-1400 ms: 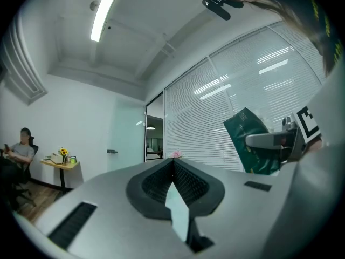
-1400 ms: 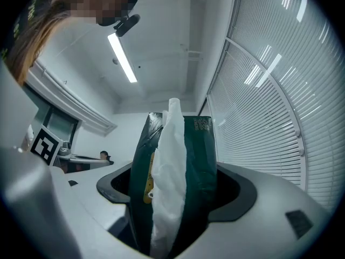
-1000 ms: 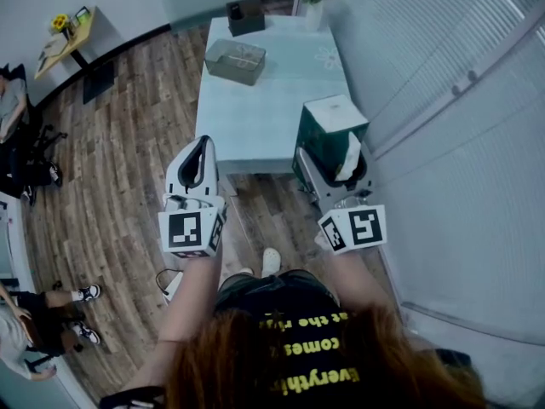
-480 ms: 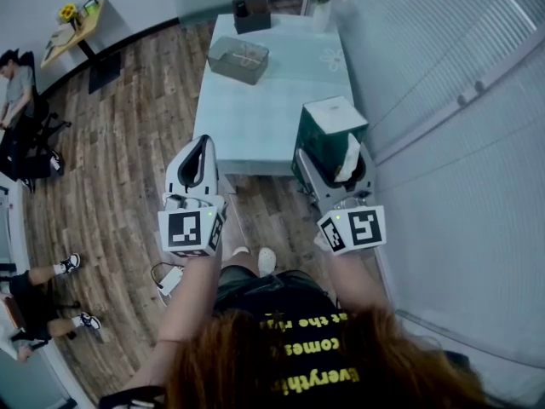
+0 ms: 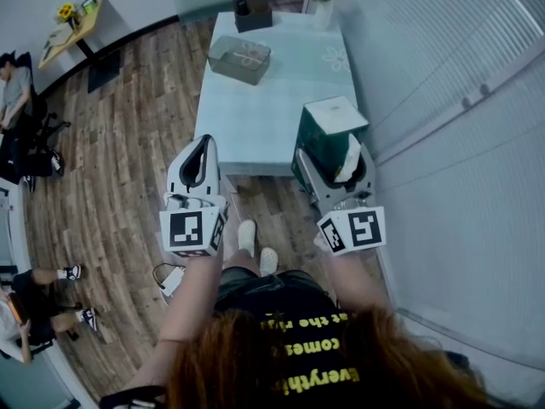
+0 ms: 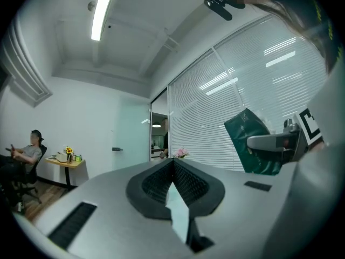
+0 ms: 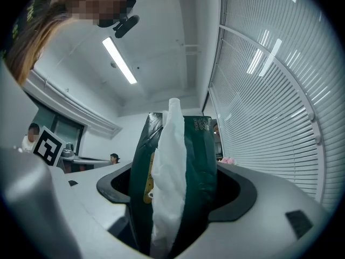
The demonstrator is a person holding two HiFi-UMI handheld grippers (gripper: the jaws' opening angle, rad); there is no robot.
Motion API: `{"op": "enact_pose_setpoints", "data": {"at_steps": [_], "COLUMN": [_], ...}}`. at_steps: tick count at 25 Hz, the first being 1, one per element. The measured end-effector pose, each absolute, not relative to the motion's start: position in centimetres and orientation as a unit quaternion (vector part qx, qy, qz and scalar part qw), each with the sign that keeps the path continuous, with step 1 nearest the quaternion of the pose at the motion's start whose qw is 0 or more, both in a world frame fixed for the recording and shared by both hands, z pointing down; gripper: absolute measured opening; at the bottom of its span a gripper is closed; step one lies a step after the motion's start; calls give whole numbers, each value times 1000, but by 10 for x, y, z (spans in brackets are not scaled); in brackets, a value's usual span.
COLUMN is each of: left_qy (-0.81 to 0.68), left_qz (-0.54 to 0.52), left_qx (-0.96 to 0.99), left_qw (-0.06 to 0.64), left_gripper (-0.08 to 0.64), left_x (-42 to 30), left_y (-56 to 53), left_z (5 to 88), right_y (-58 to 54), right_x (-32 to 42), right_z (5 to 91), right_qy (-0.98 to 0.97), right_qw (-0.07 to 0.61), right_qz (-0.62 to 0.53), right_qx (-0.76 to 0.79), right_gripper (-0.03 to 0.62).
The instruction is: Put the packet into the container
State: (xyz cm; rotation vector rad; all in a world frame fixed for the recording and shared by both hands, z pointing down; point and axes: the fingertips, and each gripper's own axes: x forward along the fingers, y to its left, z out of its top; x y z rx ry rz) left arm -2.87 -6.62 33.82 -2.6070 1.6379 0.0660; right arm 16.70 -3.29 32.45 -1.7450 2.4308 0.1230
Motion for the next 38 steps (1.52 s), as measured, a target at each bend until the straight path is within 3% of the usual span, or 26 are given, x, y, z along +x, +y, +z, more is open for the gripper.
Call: {"op": "enact_pose_setpoints", "data": {"at_steps": [22,38], "left_qy": [488,478], "left_qz": [27,30], "left_qx": [-872,-877], "left_qw": [41,23], "left_gripper": [2,2], "left_x": [-44,-47], "left_y": [-202,-279], "left_z": [326,334], "right_y": [-154,-229], "right_x": [121,128], "right_z": [316,322], "right_qy": [798,782], "right_qw": [75,54], "right_qz": [55,55], "right_qx": [-595,-619], "right_gripper": [393,392]}}
